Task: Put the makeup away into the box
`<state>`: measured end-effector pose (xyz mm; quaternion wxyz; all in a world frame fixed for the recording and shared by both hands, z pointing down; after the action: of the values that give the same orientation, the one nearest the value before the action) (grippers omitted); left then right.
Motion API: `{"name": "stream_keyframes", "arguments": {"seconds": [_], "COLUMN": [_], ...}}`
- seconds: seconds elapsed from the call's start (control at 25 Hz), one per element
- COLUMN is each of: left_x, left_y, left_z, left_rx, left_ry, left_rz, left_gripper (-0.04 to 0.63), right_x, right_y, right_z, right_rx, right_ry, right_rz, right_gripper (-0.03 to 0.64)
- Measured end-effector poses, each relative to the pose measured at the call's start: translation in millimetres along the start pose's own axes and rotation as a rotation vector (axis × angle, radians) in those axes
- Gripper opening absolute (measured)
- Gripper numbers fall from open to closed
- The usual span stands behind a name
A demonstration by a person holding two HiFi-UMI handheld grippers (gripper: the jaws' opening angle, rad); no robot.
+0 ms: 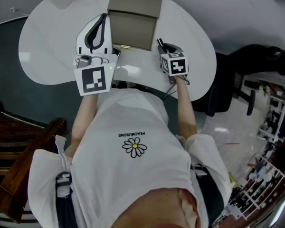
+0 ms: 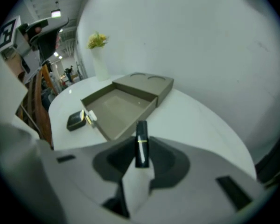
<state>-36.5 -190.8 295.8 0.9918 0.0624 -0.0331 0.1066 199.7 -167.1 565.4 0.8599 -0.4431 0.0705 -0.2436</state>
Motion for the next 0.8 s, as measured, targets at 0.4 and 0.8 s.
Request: {"name": "stream_keyframes", "arguments": {"seconds": [0.4,0.8], "left_x": [5.9,15.2], "left_y": [-4.1,-8.2], "left_z": [-6.8,-11.3], "left_rx": [0.029,0.038], "left_ry": [0.014,0.029], "left_rz": [0.017,0.044], "left_gripper": [0.02,0.02], "right_x": [-26.6,-67.0], "right_y": [91.0,157.1], "right_z": [-116.3,-152.1], "right_rx": [0.474,0.788], "right_ry": [-0.013,-0.116], "right_rz": [0.037,0.014], "right_gripper": [0.109,0.109]}}
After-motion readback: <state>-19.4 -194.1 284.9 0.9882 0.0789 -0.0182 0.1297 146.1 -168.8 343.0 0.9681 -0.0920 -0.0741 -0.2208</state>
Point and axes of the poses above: the fingertips, and each gripper's own axes: y backward along the fingers, x to its right, z out of its underside, the point moved 1 cm from there along y, backward along the fingers, and after that the axes turned 6 degrees about -z, right-handed, at the moved point
